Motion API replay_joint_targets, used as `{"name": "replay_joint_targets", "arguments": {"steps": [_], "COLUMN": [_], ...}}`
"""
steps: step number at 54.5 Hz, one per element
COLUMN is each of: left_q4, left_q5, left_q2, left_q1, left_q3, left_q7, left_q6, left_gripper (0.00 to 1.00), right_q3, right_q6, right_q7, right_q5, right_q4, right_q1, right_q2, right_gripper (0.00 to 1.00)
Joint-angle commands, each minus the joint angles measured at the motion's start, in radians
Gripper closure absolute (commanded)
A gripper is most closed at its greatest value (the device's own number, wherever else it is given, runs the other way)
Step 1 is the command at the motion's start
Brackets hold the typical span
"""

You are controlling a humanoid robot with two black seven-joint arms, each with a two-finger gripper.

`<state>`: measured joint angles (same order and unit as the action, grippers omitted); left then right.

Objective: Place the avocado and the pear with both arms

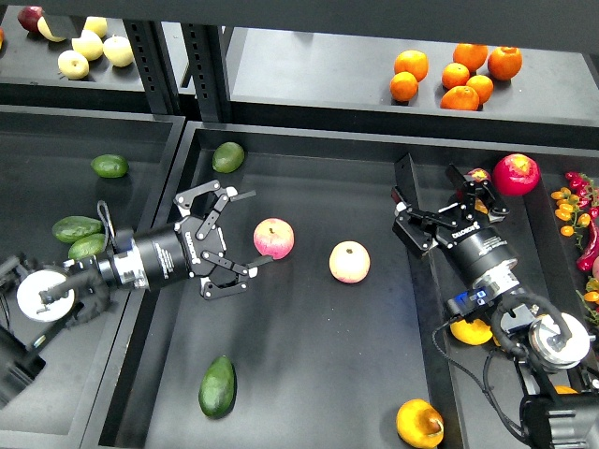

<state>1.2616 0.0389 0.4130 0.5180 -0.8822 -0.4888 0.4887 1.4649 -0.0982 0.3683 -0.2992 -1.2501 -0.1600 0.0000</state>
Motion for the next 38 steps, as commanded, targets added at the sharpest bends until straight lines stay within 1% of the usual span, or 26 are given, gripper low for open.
{"name": "replay_joint_targets", "arguments": {"steps": [1,9,19,32,33,38], "left_q4": [0.001,0.002,0.004,0.002,0.001,-0.004], "left_q5": [0.019,0.064,0.139,0.225,0.239,0.271], "left_q2": [0.061,0.124,0.181,0.182,0.179,0.165], "left_q1": [0.077,0.181,0.336,0.560,0.617,0.683], "left_q3": [0.080,0.212,0.423,0.666,0.721,0.802], "left_q7": [0.000,0.000,0.000,0.000,0.000,0.000], "left_q6": [0.000,0.000,0.000,0.000,0.000,0.000], "left_gripper": [0.00,0.00,0.00,0.00,0.00,0.00], "right_q3": [0.000,0.011,0.028,0.026,0.026,0.026], "right_q6": [0.005,0.035,0.069,0.069,0.069,0.069], "right_q7": [0.000,0.000,0.000,0.000,0.000,0.000], "right_q5": [0.000,0.005,0.008,0.008,0.008,0.006], "right_q4": [0.001,0.014,0.023,0.031,0.031,0.029], "right_q1": [-0.024,-0.061,-0.092,-0.110,-0.112,-0.112], "right_q2": [0.000,0.000,0.000,0.000,0.000,0.000], "right_gripper": [0.00,0.00,0.00,0.00,0.00,0.00]}}
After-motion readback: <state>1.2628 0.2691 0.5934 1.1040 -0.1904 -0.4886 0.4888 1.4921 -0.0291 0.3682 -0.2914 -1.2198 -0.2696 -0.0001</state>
